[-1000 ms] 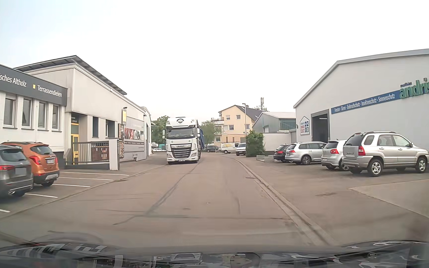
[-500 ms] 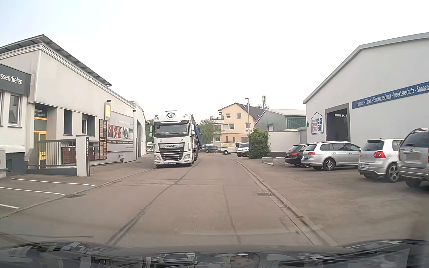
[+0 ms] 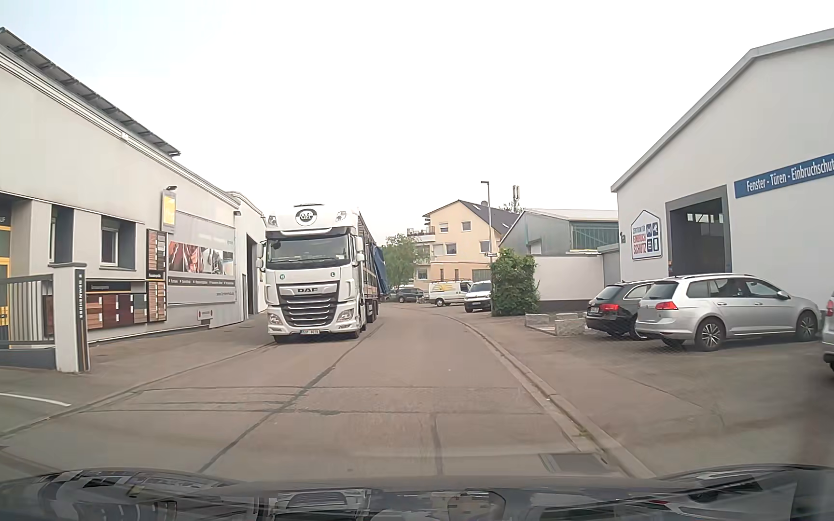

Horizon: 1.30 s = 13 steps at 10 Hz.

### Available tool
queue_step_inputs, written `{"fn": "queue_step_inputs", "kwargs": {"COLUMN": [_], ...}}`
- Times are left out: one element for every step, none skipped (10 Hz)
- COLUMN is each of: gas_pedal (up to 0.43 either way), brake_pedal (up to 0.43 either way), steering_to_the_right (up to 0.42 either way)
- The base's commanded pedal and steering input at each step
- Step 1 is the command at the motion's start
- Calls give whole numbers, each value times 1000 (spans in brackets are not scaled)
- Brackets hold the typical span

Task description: Follow the waypoints while adhering to traffic rules and regulations

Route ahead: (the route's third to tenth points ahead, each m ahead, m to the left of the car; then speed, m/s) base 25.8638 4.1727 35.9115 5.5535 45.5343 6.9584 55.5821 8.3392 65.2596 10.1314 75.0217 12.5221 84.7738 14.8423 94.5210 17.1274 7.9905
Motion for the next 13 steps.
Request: {"fn": "queue_step_inputs", "kwargs": {"gas_pedal": [0,0,0,0,0,0,0,0,0,0,0,0,0], "brake_pedal": [159,159,152,152,152,152,146,134,134,134,128,110,110], "steering_to_the_right": [2,2,1,1,1,-1,-1,1,1,-1,1,3,3]}}
